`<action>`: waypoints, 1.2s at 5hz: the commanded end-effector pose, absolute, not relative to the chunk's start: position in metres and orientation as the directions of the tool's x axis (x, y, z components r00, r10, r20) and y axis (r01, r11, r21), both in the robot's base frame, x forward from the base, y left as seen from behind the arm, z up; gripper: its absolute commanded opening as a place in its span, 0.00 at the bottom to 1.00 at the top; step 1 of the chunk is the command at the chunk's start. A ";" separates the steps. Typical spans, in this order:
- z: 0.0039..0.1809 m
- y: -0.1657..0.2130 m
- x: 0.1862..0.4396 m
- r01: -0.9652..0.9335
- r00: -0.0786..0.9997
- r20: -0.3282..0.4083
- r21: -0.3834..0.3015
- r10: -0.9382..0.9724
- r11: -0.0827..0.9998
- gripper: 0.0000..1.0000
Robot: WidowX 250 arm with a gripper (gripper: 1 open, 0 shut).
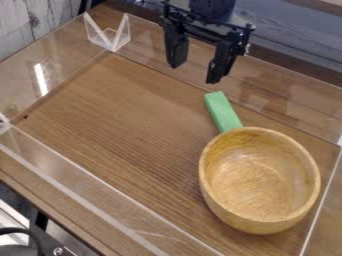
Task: Put the green block in the brown bowl
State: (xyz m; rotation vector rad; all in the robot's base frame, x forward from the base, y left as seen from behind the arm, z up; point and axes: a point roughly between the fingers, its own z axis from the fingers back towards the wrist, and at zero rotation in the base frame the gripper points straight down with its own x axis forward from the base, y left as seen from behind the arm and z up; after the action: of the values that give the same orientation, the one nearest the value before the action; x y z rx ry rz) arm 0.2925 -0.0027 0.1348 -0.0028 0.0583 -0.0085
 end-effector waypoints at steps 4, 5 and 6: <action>0.101 -0.027 0.317 -0.453 0.891 -0.075 -0.095 0.448 0.886 1.00; 0.084 -0.031 0.316 -0.556 0.831 -0.072 -0.122 0.552 0.822 1.00; 0.070 -0.033 0.316 -0.649 0.760 -0.075 -0.134 0.645 0.749 1.00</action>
State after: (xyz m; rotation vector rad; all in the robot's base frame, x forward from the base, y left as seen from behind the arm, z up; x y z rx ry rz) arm 0.3113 -0.0307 0.0584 -0.1391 0.0618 0.7140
